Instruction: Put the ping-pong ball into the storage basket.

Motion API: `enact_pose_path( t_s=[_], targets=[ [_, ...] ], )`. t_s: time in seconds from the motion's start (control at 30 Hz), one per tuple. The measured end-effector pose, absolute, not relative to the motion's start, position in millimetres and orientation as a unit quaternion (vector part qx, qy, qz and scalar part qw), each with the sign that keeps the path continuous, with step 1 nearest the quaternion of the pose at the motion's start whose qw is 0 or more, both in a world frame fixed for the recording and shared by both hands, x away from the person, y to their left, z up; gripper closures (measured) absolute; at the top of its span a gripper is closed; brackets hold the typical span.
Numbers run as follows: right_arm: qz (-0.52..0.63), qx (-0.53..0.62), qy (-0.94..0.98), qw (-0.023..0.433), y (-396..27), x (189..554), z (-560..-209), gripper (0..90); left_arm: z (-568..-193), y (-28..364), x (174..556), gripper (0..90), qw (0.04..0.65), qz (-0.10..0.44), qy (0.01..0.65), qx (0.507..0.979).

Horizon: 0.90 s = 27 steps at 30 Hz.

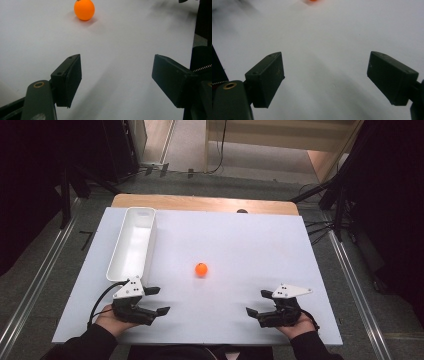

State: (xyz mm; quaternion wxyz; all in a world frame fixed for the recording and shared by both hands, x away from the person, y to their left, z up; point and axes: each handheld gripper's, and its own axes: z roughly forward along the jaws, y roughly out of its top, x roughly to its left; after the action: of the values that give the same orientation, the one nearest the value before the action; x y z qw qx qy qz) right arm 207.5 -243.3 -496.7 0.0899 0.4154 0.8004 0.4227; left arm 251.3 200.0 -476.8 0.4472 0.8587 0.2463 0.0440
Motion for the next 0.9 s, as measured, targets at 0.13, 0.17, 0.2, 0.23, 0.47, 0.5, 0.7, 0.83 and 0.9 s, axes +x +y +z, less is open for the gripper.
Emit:
enact_pose_path(
  t_s=[0.13,0.17,0.2,0.23,0.47,0.5,0.7,0.83,0.9],
  targets=[
    [0.423,0.416,0.8,0.087,-243.0,207.3,-496.3,12.7,-476.9,203.4,251.5,24.4,0.448,0.043,0.248,0.858],
    [0.421,0.414,0.802,0.088,-243.0,207.3,-496.3,12.7,-477.0,204.4,251.3,24.4,0.452,0.04,0.251,0.855],
    [0.422,0.411,0.803,0.09,-243.1,207.4,-496.3,12.7,-477.1,205.3,251.4,24.4,0.453,0.038,0.25,0.855],
    [0.423,0.412,0.802,0.09,-243.0,207.2,-496.1,12.7,-477.1,206.1,251.4,24.4,0.454,0.037,0.25,0.855],
    [0.422,0.414,0.802,0.09,-243.4,207.2,-496.7,12.7,-477.4,209.1,253.3,24.4,0.457,0.034,0.252,0.852],
    [0.422,0.413,0.802,0.09,-243.6,207.3,-496.9,12.7,-477.8,209.6,253.9,24.4,0.458,0.034,0.256,0.85],
    [0.425,0.417,0.799,0.089,-245.4,206.7,-496.8,12.7,-478.2,210.7,253.9,24.4,0.458,0.033,0.255,0.851],
    [0.426,0.416,0.798,0.089,-244.7,207.4,-496.7,12.7,-478.1,211.4,253.1,24.4,0.46,0.032,0.256,0.849],
    [0.425,0.413,0.8,0.092,-244.8,207.7,-497.1,12.7,-478.2,210.8,253.0,24.4,0.462,0.03,0.254,0.849]
  ],
)
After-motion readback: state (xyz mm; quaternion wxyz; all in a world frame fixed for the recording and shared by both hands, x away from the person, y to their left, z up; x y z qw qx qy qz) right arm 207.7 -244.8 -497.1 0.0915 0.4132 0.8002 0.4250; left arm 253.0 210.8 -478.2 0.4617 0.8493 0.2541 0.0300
